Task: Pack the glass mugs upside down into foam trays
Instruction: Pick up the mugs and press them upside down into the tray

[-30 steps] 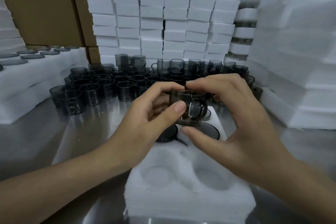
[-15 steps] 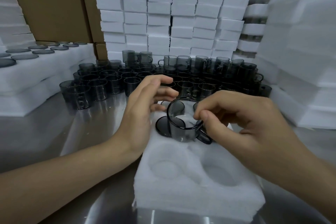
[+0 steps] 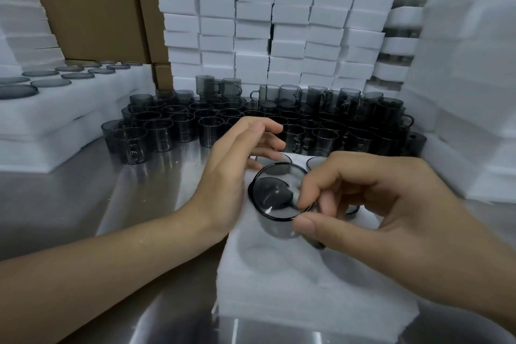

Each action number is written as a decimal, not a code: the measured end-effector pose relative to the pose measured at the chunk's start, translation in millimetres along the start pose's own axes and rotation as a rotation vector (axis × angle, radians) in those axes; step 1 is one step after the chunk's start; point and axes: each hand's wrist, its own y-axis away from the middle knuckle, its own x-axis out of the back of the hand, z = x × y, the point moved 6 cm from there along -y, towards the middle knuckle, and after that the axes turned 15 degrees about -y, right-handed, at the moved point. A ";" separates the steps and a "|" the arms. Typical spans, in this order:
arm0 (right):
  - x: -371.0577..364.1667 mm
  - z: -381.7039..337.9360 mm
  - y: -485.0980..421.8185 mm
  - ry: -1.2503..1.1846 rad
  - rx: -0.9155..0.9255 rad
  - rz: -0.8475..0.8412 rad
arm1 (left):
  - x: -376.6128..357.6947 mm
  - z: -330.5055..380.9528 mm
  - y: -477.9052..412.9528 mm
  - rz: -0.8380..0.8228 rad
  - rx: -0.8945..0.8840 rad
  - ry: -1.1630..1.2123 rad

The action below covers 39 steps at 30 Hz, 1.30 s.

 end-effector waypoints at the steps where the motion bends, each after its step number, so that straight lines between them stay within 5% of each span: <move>1: -2.2 -0.4 0.5 -0.037 -0.013 -0.014 | -0.6 0.2 -0.8 -0.005 0.004 0.005; 16: -14.6 4.8 2.5 -0.200 -0.131 -0.158 | -2.5 -1.1 -3.8 -0.037 0.008 0.003; 39: -14.5 23.2 4.6 0.343 -0.106 -0.252 | -2.8 3.8 -0.1 -0.049 -0.027 -0.021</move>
